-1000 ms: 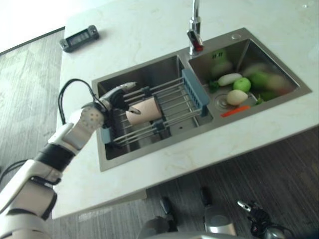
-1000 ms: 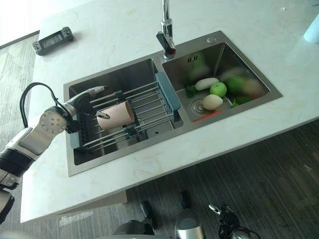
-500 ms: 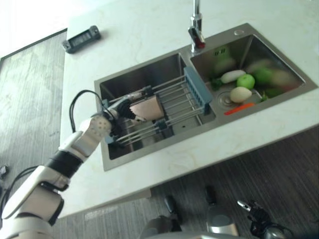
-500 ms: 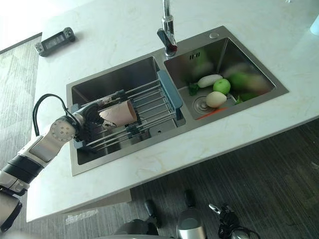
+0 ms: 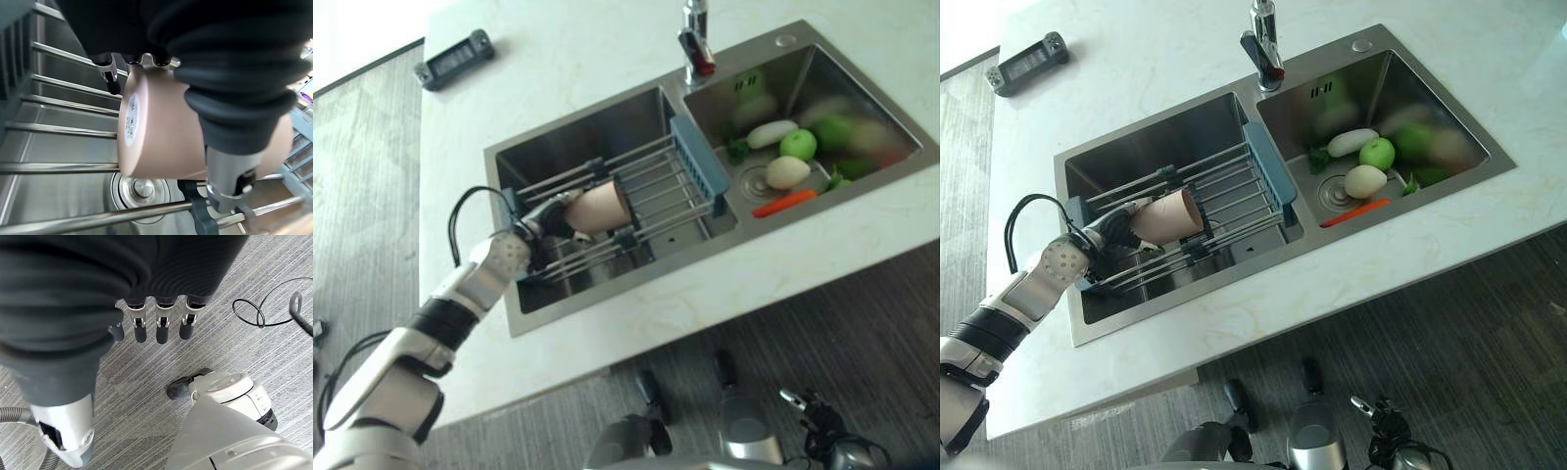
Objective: Place the dishes in the dishwasher.
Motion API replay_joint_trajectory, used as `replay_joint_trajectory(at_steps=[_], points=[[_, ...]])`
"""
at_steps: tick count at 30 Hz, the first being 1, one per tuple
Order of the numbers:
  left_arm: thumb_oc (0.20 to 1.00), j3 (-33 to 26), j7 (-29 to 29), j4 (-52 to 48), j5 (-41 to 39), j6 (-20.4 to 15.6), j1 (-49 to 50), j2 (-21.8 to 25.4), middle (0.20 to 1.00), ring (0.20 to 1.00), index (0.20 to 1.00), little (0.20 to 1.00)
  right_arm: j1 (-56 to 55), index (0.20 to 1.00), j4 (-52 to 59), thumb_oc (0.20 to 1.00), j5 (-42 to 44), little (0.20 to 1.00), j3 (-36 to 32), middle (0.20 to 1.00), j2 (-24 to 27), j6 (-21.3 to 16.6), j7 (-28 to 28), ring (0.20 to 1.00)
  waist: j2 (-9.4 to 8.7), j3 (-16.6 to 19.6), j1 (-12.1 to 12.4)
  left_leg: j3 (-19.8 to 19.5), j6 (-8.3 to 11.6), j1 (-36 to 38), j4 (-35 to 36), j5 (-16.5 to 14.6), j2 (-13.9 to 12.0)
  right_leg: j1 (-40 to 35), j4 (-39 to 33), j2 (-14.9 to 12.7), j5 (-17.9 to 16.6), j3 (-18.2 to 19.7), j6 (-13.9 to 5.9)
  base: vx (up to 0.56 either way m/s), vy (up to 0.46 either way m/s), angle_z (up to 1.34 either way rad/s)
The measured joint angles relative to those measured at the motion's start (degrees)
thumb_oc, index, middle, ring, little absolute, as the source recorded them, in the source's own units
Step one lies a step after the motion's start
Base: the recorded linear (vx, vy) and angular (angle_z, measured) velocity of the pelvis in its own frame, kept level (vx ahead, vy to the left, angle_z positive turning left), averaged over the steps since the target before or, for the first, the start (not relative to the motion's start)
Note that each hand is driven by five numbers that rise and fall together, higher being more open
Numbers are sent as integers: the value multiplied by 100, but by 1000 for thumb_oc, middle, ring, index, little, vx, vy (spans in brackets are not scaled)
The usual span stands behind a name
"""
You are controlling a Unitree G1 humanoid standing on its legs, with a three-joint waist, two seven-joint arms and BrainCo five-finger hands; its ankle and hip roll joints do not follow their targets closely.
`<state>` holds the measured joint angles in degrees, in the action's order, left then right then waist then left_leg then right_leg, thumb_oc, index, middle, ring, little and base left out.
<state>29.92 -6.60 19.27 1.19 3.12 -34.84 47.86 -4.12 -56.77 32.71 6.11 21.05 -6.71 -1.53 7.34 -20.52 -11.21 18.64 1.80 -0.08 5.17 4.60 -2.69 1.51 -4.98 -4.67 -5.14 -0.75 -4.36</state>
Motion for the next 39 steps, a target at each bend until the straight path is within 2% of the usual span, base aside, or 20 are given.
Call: replay_joint_trajectory(at_steps=[3,17,19,21,27,32,34,39], points=[[1000,69,13,70,-1,-37,-247,-11,1000,1000,1000,1000,118,1000,4,1000,3,1000,0,1000,5,2,3,1000,-11,-170,6,6,1,-21,0,-1,1,62,0,0,22,7,-33,-44,-1,-2],[1000,174,0,100,1,-69,-440,-17,1000,1000,1000,1000,212,1000,6,1000,122,1000,6,1000,6,-8,3,1000,-8,-178,-68,48,5,-84,0,-3,0,137,0,-3,38,31,-56,-2,0,0],[200,189,-45,102,12,-65,-526,-16,200,200,200,200,228,1000,8,1000,122,1000,7,1000,6,-7,3,1000,11,-188,-73,50,4,-86,0,-3,0,139,0,-4,37,32,-57,0,0,0],[200,229,-72,104,40,-55,-632,-16,200,200,200,200,234,1000,9,1000,123,1000,7,1000,11,-7,4,1000,25,-195,-74,51,4,-87,0,-3,3,140,0,-7,37,33,-57,0,0,0],[200,626,-489,120,840,112,-1307,-11,200,200,200,200,340,1000,3,1000,224,1000,10,1000,170,-6,8,1000,103,-226,-101,63,5,-90,1,-4,8,146,0,-12,34,39,-60,0,0,0],[200,949,-483,151,1404,-5,-1588,47,200,200,200,200,447,1000,6,1000,228,1000,19,1000,213,-17,10,1000,106,-223,-112,67,5,-86,0,-4,16,143,0,-18,31,46,-63,0,0,0],[200,985,-400,157,1406,-57,-1575,54,200,200,200,200,446,1000,2,1000,228,1000,15,1000,214,-15,25,1000,106,-224,-115,67,3,-73,0,-3,24,95,1,-23,-22,44,-9,0,0,0],[200,1044,357,137,1396,-391,-1334,76,200,200,200,200,445,1000,0,1000,228,1000,14,1000,177,-28,91,1000,99,-223,-110,59,3,-71,0,-3,62,85,1,-65,-39,36,-35,1,-5,1]])
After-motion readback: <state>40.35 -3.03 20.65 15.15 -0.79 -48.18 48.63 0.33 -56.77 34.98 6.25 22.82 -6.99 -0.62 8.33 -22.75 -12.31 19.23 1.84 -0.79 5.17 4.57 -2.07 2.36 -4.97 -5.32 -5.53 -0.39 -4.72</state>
